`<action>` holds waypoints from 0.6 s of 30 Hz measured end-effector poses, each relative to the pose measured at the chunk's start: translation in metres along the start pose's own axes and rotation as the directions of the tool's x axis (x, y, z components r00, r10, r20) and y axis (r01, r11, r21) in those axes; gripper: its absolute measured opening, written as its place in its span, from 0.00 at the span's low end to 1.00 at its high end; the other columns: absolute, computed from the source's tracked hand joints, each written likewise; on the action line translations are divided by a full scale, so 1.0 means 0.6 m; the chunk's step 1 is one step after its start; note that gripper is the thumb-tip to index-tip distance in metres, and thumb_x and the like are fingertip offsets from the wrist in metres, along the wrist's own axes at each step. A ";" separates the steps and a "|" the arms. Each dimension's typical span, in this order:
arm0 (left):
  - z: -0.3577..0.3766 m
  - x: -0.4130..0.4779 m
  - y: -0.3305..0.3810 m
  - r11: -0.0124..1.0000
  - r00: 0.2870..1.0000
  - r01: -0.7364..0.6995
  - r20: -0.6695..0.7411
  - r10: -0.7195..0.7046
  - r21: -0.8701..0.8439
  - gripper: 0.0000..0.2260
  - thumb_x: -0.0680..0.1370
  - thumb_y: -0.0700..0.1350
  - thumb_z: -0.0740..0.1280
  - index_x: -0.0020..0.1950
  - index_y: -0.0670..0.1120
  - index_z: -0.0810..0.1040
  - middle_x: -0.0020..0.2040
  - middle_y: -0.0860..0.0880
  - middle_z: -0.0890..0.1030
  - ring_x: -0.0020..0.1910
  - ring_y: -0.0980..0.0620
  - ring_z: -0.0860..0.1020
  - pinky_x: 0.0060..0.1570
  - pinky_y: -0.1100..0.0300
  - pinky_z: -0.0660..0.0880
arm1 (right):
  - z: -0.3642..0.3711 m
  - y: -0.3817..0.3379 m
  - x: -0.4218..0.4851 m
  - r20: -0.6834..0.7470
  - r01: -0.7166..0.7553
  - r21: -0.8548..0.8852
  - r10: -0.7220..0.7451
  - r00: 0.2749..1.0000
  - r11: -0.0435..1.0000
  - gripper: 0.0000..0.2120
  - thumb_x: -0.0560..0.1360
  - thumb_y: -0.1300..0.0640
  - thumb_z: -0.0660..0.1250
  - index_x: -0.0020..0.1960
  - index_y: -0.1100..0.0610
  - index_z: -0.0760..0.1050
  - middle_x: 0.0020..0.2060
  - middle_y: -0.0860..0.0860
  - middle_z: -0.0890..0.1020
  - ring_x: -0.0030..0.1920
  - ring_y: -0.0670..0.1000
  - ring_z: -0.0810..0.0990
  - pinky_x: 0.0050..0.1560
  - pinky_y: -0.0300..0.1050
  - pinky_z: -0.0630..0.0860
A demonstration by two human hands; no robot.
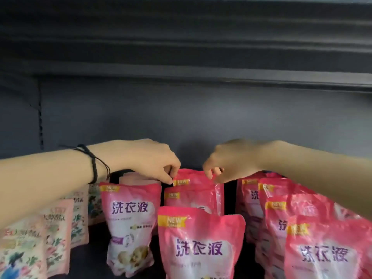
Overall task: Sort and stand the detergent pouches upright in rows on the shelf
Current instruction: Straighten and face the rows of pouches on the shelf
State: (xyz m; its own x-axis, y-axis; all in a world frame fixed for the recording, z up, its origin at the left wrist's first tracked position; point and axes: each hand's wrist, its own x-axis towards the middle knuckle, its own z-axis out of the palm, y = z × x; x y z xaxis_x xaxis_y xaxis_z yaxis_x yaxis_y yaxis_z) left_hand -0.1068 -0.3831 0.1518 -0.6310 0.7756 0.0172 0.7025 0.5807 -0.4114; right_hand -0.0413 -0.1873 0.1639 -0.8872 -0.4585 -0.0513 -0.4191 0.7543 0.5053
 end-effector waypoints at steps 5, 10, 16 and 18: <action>0.024 0.048 -0.057 0.995 0.997 -0.078 -0.008 0.078 -0.059 0.12 0.75 0.60 0.65 0.55 0.56 0.77 0.48 0.59 0.81 0.47 0.59 0.77 0.49 0.56 0.76 | 0.012 0.022 0.066 0.096 -0.067 -0.033 0.070 0.993 0.997 0.12 0.77 0.49 0.63 0.58 0.50 0.78 0.52 0.47 0.82 0.50 0.51 0.79 0.48 0.45 0.76; 0.054 0.070 -0.067 0.972 0.994 -0.093 0.044 0.104 -0.218 0.14 0.75 0.61 0.65 0.56 0.56 0.78 0.50 0.61 0.82 0.44 0.63 0.75 0.48 0.59 0.74 | 0.063 0.027 0.099 0.206 -0.168 0.095 0.145 0.968 0.981 0.14 0.74 0.47 0.65 0.48 0.56 0.82 0.44 0.52 0.84 0.47 0.54 0.81 0.48 0.51 0.80; 0.075 0.099 -0.062 0.894 0.994 -0.095 0.001 0.106 -0.438 0.16 0.74 0.60 0.68 0.59 0.55 0.79 0.51 0.61 0.82 0.47 0.63 0.78 0.48 0.62 0.75 | 0.073 0.034 0.092 0.143 -0.273 0.412 0.234 0.962 0.869 0.06 0.72 0.50 0.71 0.44 0.52 0.83 0.29 0.37 0.80 0.32 0.35 0.76 0.43 0.40 0.77; 0.084 0.106 -0.061 0.847 0.992 -0.111 -0.008 0.125 -0.520 0.17 0.74 0.58 0.70 0.60 0.54 0.79 0.51 0.59 0.83 0.46 0.63 0.78 0.50 0.63 0.76 | 0.066 0.032 0.082 0.102 -0.266 0.519 0.250 0.963 0.812 0.03 0.72 0.52 0.72 0.42 0.52 0.82 0.22 0.34 0.75 0.27 0.33 0.74 0.36 0.35 0.73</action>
State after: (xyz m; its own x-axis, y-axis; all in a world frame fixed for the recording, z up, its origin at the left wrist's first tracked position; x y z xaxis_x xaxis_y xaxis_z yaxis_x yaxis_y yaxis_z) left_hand -0.1891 -0.3677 0.1221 -0.5355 0.8441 -0.0270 0.8362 0.5344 0.1235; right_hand -0.1010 -0.1767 0.1370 -0.9788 -0.2046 -0.0112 -0.2043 0.9786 -0.0234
